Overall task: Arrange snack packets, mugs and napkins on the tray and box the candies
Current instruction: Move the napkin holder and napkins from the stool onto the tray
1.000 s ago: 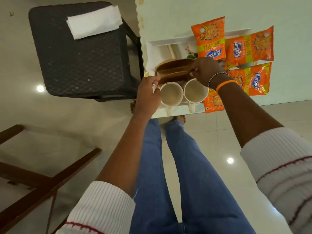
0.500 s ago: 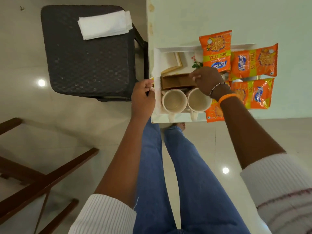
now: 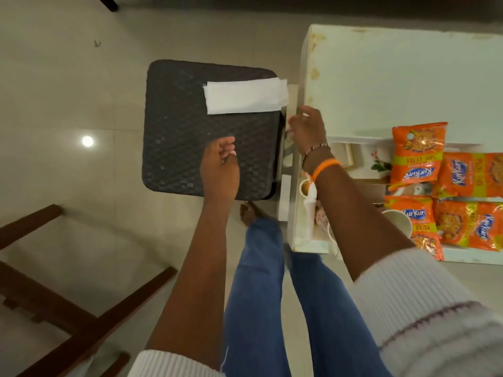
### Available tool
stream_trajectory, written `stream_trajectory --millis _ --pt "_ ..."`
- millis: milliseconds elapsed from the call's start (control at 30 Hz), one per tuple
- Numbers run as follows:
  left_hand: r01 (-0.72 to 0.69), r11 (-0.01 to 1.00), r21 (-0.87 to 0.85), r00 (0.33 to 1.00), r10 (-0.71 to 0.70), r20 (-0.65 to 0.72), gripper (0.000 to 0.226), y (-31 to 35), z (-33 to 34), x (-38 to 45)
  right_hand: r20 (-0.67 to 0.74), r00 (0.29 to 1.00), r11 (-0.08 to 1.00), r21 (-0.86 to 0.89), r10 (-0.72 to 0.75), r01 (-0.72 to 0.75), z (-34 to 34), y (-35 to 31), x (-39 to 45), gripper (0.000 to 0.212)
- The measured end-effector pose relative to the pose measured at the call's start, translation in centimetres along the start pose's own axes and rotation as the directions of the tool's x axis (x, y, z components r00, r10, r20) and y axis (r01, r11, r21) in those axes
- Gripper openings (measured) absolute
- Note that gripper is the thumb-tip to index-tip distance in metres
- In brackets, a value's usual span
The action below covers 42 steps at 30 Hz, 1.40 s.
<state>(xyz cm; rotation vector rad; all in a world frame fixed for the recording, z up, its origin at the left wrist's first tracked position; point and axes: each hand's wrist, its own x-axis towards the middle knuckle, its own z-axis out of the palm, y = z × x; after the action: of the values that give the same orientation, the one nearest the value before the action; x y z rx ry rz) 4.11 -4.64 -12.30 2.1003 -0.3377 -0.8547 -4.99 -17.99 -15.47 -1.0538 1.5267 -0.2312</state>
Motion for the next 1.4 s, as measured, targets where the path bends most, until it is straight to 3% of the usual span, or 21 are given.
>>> stream_trajectory --millis 167,367,600,700,867,1033,1133,1267,1400 --pt "0.048 0.999 0.002 0.999 -0.048 -0.011 0.025 -0.2 -1.3 3.2 0.008 0.976 0.958 0.186 0.22 -0.217 2.7 -1.9 5.2 0.075" --pt "0.085 0.996 0.008 0.993 -0.086 0.077 0.024 -0.3 -1.3 4.9 0.006 0.959 0.947 0.155 0.283 -0.28 4.0 -3.6 6.6 0.091" --pt "0.123 0.992 -0.002 0.977 -0.121 0.177 0.025 -0.5 -0.9 5.0 -0.025 0.964 0.964 0.035 0.266 -0.265 3.3 -3.9 7.0 0.05" --pt "0.17 0.984 0.05 0.96 -0.177 0.216 0.026 -0.5 -0.6 4.8 0.013 0.976 0.973 0.073 0.218 -0.218 2.0 -3.8 6.5 0.013" --pt "0.316 0.949 0.014 0.907 -0.306 0.29 0.027 -0.2 0.7 4.0 0.107 0.988 0.935 0.327 0.107 -0.137 -1.3 -2.8 4.3 0.02" --pt "0.346 0.923 -0.169 0.904 -0.28 0.322 0.041 0.7 2.9 2.3 0.109 0.993 0.925 0.37 0.051 -0.088 -6.2 -0.4 1.0 0.016" --pt "0.442 0.854 -0.274 0.84 -0.287 0.461 0.057 0.7 4.3 1.4 0.137 0.989 0.909 0.404 0.054 -0.106 -9.8 1.2 -0.7 0.017" --pt "0.473 0.868 -0.152 0.722 -0.283 0.632 0.066 0.9 7.2 -0.8 0.208 0.975 0.926 0.35 0.072 -0.143 -14.8 3.4 -2.1 0.023" --pt "0.311 0.95 -0.003 0.737 -0.239 0.633 0.064 0.8 10.2 -3.4 0.201 0.977 0.964 0.237 0.073 -0.121 -19.4 5.5 -3.1 0.03"
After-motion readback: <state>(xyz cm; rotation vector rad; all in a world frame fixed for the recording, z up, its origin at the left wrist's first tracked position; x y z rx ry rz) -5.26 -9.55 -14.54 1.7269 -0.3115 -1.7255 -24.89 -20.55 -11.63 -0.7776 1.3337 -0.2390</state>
